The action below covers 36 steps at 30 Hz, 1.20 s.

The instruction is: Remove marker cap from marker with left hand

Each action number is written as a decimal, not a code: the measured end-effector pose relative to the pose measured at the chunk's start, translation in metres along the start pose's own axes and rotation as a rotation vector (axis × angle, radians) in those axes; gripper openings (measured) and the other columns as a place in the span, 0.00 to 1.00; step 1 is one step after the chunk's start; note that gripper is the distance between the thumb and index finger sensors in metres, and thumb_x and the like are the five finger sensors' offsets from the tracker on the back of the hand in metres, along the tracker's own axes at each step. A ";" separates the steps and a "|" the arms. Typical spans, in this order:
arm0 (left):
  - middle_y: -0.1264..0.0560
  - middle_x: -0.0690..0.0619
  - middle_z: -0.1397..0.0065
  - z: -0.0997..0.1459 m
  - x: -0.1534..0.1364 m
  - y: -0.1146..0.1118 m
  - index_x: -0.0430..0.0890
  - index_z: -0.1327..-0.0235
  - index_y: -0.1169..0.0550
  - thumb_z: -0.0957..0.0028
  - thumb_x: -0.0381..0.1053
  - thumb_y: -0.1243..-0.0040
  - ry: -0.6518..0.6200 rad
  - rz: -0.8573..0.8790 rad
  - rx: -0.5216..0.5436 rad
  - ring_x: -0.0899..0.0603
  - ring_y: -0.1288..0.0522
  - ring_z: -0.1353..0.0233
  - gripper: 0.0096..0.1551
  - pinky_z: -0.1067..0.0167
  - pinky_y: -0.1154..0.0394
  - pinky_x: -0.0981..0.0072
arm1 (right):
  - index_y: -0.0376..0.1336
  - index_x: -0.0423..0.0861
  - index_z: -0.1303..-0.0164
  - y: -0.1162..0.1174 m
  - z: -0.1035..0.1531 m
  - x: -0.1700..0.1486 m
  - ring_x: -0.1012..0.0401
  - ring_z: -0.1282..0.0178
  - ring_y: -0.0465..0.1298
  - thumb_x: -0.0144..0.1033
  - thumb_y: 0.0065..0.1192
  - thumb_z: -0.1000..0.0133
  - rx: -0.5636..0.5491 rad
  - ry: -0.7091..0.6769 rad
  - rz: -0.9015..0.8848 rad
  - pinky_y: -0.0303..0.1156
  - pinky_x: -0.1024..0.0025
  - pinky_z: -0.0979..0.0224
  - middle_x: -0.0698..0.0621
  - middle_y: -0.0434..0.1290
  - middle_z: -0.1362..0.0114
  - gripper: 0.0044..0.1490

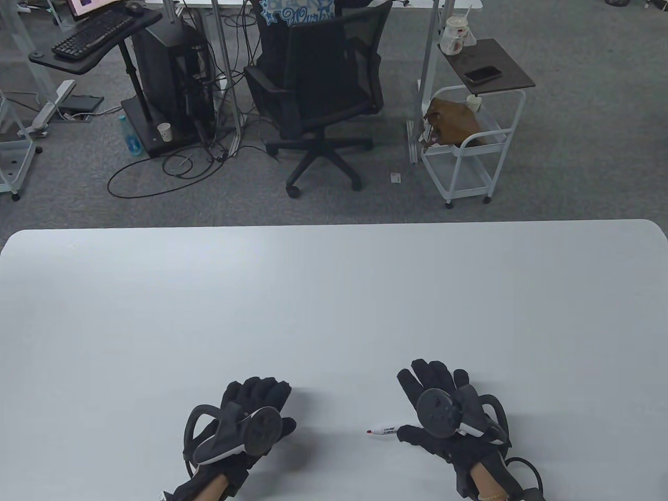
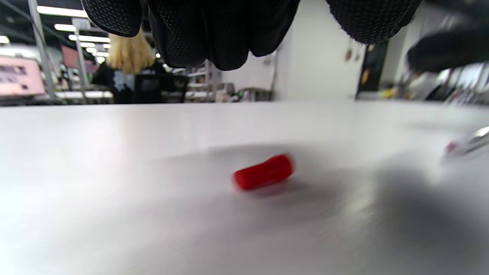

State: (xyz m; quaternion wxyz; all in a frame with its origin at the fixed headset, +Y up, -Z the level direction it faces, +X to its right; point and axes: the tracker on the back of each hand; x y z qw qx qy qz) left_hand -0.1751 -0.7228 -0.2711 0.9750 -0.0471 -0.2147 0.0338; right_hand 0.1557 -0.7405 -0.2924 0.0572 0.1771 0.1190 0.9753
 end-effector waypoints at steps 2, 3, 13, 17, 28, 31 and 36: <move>0.42 0.45 0.12 0.003 -0.002 0.005 0.50 0.13 0.46 0.41 0.72 0.58 -0.032 0.082 0.026 0.31 0.41 0.13 0.47 0.24 0.44 0.32 | 0.33 0.57 0.17 0.000 0.000 0.000 0.40 0.12 0.39 0.67 0.56 0.53 0.004 0.002 -0.001 0.35 0.33 0.19 0.43 0.35 0.12 0.61; 0.44 0.43 0.11 0.004 -0.003 0.006 0.49 0.12 0.48 0.41 0.73 0.59 -0.038 0.096 0.032 0.29 0.42 0.13 0.49 0.24 0.45 0.31 | 0.33 0.57 0.17 0.000 0.000 0.000 0.40 0.12 0.39 0.67 0.56 0.53 0.005 0.002 -0.001 0.35 0.33 0.19 0.43 0.35 0.12 0.61; 0.54 0.37 0.09 0.008 -0.007 0.007 0.45 0.11 0.56 0.41 0.75 0.64 -0.050 0.112 0.062 0.23 0.51 0.13 0.54 0.25 0.49 0.27 | 0.34 0.57 0.17 0.000 0.000 -0.001 0.40 0.12 0.39 0.67 0.56 0.53 0.010 0.007 -0.003 0.36 0.33 0.19 0.43 0.35 0.12 0.61; 0.54 0.37 0.09 0.006 -0.007 0.004 0.45 0.11 0.56 0.41 0.75 0.64 -0.051 0.099 0.047 0.23 0.52 0.13 0.54 0.25 0.50 0.27 | 0.34 0.57 0.17 0.001 -0.001 0.000 0.40 0.12 0.40 0.67 0.55 0.53 0.016 0.005 0.001 0.36 0.33 0.19 0.43 0.36 0.12 0.61; 0.54 0.37 0.09 0.005 -0.007 0.002 0.44 0.11 0.56 0.40 0.75 0.64 -0.065 0.098 0.042 0.23 0.52 0.13 0.54 0.25 0.50 0.26 | 0.34 0.57 0.17 0.002 -0.002 -0.001 0.40 0.12 0.39 0.67 0.55 0.52 0.032 0.009 -0.001 0.36 0.34 0.19 0.43 0.36 0.12 0.60; 0.54 0.37 0.09 0.005 -0.006 0.001 0.44 0.11 0.56 0.40 0.75 0.64 -0.066 0.092 0.039 0.23 0.52 0.13 0.54 0.25 0.50 0.26 | 0.34 0.57 0.17 0.002 -0.002 -0.001 0.40 0.12 0.39 0.67 0.55 0.52 0.031 0.009 0.000 0.36 0.34 0.19 0.43 0.36 0.12 0.60; 0.54 0.37 0.09 0.004 -0.005 -0.001 0.44 0.11 0.57 0.40 0.75 0.64 -0.080 0.090 0.016 0.23 0.52 0.13 0.54 0.25 0.50 0.26 | 0.34 0.57 0.17 0.003 -0.003 0.000 0.40 0.12 0.40 0.67 0.55 0.52 0.036 0.005 0.004 0.36 0.34 0.19 0.43 0.36 0.12 0.60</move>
Point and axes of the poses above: the tracker on the back of each hand, its own x axis roughly to the thumb side, its own z axis roughly from the fingertips to the wrist, y = z × x
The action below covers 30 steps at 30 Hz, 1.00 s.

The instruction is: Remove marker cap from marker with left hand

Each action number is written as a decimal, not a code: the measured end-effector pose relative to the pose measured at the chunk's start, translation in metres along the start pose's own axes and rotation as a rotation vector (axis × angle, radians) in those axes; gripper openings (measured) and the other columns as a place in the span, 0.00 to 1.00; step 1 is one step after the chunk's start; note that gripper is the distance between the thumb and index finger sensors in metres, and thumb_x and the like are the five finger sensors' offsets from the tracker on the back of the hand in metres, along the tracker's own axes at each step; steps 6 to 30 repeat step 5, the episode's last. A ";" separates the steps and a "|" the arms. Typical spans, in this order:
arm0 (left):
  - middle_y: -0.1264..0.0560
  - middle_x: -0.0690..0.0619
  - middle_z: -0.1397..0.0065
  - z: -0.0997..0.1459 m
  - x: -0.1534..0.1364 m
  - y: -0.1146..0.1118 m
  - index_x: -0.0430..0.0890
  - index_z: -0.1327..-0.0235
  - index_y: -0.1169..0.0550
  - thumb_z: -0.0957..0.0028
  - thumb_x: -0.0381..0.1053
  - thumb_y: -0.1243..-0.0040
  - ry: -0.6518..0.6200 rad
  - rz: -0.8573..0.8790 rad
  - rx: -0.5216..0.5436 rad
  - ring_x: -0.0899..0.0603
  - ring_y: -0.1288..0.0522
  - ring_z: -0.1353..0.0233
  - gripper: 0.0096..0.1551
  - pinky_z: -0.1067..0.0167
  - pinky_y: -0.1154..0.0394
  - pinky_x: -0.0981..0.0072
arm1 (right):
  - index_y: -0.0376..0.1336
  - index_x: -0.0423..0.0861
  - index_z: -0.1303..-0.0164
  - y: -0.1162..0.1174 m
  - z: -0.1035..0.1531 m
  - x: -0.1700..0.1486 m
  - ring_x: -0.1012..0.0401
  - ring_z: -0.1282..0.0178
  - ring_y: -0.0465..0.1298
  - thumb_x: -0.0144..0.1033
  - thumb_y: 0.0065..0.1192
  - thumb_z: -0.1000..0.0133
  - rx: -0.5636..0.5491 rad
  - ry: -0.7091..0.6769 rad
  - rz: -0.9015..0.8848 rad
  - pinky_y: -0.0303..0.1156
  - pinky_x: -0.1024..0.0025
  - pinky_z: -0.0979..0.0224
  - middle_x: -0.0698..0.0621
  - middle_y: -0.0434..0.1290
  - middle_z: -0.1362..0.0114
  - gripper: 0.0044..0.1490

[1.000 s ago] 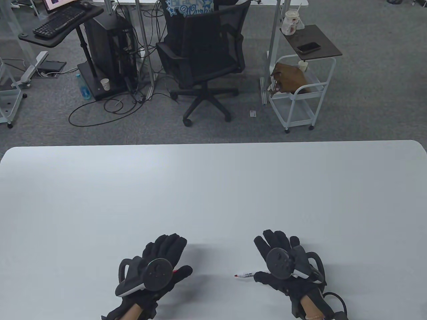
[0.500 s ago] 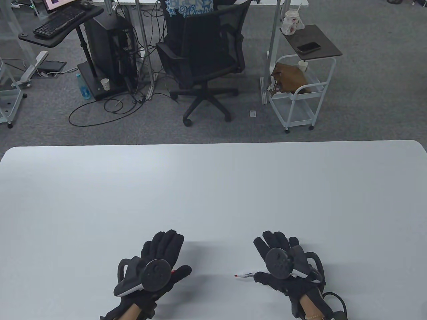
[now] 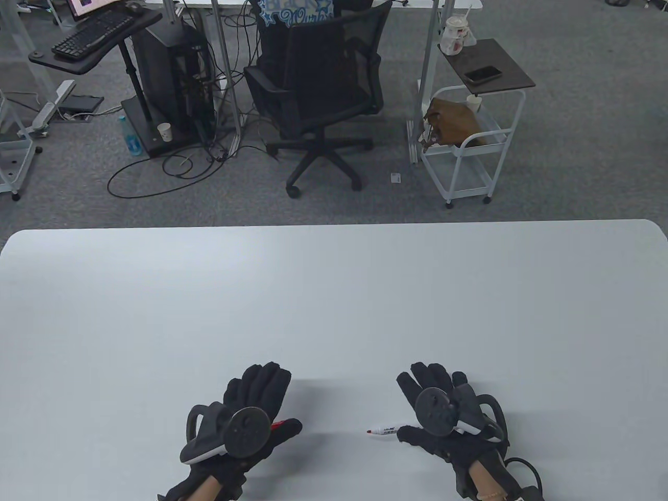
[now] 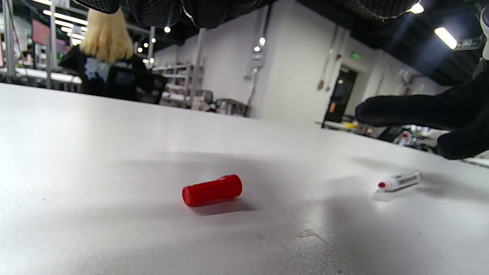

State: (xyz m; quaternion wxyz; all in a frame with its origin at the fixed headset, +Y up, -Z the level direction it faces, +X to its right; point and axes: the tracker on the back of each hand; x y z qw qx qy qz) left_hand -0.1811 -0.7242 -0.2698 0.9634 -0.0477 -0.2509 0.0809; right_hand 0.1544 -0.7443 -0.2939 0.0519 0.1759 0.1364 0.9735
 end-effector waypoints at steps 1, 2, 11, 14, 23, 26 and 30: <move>0.54 0.37 0.09 0.000 0.000 0.000 0.44 0.11 0.57 0.41 0.75 0.64 0.000 -0.003 -0.001 0.23 0.52 0.13 0.54 0.25 0.50 0.26 | 0.34 0.57 0.17 0.000 0.000 0.000 0.40 0.12 0.40 0.67 0.55 0.52 0.001 0.000 0.000 0.36 0.34 0.19 0.43 0.36 0.12 0.60; 0.54 0.36 0.09 0.000 0.000 0.000 0.44 0.11 0.57 0.40 0.75 0.64 -0.002 -0.006 -0.007 0.23 0.52 0.13 0.54 0.25 0.50 0.26 | 0.34 0.57 0.17 0.000 0.000 0.000 0.40 0.12 0.40 0.67 0.55 0.52 0.003 0.000 0.002 0.36 0.34 0.19 0.43 0.36 0.12 0.60; 0.54 0.37 0.09 0.000 0.001 -0.001 0.44 0.11 0.57 0.41 0.75 0.64 -0.006 -0.006 -0.011 0.23 0.52 0.13 0.54 0.25 0.50 0.26 | 0.35 0.57 0.17 0.000 0.000 0.000 0.40 0.12 0.40 0.67 0.55 0.52 0.005 0.006 0.001 0.36 0.34 0.18 0.43 0.36 0.12 0.60; 0.54 0.37 0.09 0.000 0.001 -0.001 0.44 0.11 0.57 0.41 0.75 0.64 -0.006 -0.006 -0.011 0.23 0.52 0.13 0.54 0.25 0.50 0.26 | 0.35 0.57 0.17 0.000 0.000 0.000 0.40 0.12 0.40 0.67 0.55 0.52 0.005 0.006 0.001 0.36 0.34 0.18 0.43 0.36 0.12 0.60; 0.54 0.37 0.09 0.000 0.001 -0.001 0.44 0.11 0.57 0.41 0.75 0.64 -0.006 -0.006 -0.011 0.23 0.52 0.13 0.54 0.25 0.50 0.26 | 0.35 0.57 0.17 0.000 0.000 0.000 0.40 0.12 0.40 0.67 0.55 0.52 0.005 0.006 0.001 0.36 0.34 0.18 0.43 0.36 0.12 0.60; 0.54 0.37 0.09 0.000 0.001 -0.001 0.44 0.11 0.57 0.41 0.75 0.64 -0.006 -0.006 -0.011 0.23 0.52 0.13 0.54 0.25 0.50 0.26 | 0.35 0.57 0.17 0.000 0.000 0.000 0.40 0.12 0.40 0.67 0.55 0.52 0.005 0.006 0.001 0.36 0.34 0.18 0.43 0.36 0.12 0.60; 0.54 0.37 0.09 0.000 0.001 -0.001 0.44 0.11 0.57 0.41 0.75 0.64 -0.006 -0.006 -0.011 0.23 0.52 0.13 0.54 0.25 0.50 0.26 | 0.35 0.57 0.17 0.000 0.000 0.000 0.40 0.12 0.40 0.67 0.55 0.52 0.005 0.006 0.001 0.36 0.34 0.18 0.43 0.36 0.12 0.60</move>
Point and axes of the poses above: the tracker on the back of each hand, its own x axis roughly to the thumb side, its own z axis roughly from the fingertips to the wrist, y = z × x
